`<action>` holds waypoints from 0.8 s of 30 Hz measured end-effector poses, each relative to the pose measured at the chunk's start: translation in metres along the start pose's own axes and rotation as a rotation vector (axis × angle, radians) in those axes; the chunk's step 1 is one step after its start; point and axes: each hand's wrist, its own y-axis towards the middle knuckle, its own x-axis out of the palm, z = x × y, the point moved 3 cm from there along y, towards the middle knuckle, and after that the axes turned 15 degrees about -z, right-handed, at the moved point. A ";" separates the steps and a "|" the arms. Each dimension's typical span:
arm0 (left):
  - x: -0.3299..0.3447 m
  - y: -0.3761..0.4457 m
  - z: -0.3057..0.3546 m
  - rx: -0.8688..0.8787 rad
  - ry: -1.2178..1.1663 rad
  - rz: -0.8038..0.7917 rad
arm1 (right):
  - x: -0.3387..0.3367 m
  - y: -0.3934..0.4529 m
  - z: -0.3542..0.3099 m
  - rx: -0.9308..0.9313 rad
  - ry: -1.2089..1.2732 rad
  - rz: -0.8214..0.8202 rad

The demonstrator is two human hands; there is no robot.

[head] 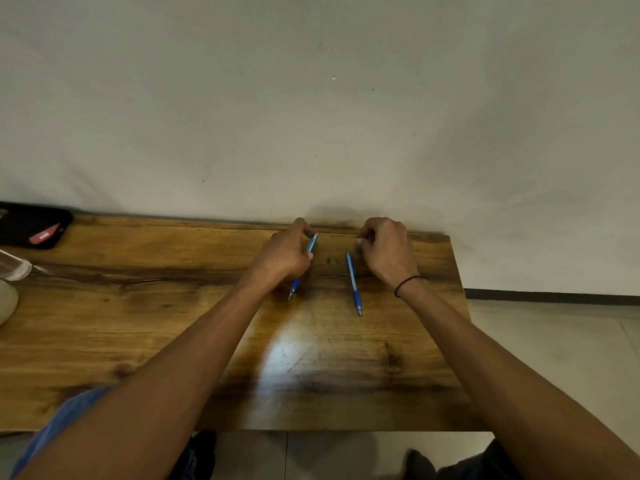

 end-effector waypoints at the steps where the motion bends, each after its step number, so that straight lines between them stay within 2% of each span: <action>1: 0.001 0.000 -0.001 -0.018 -0.013 -0.007 | -0.001 -0.001 0.002 0.017 -0.025 -0.012; 8: 0.011 0.003 -0.004 -0.064 0.058 -0.015 | -0.001 -0.005 0.012 0.120 -0.191 -0.106; 16: 0.016 0.012 -0.010 -0.067 0.071 0.018 | 0.008 -0.009 0.008 0.141 -0.283 -0.118; 24: 0.015 0.011 -0.009 -0.041 0.089 0.048 | 0.005 -0.011 0.007 0.147 -0.195 -0.110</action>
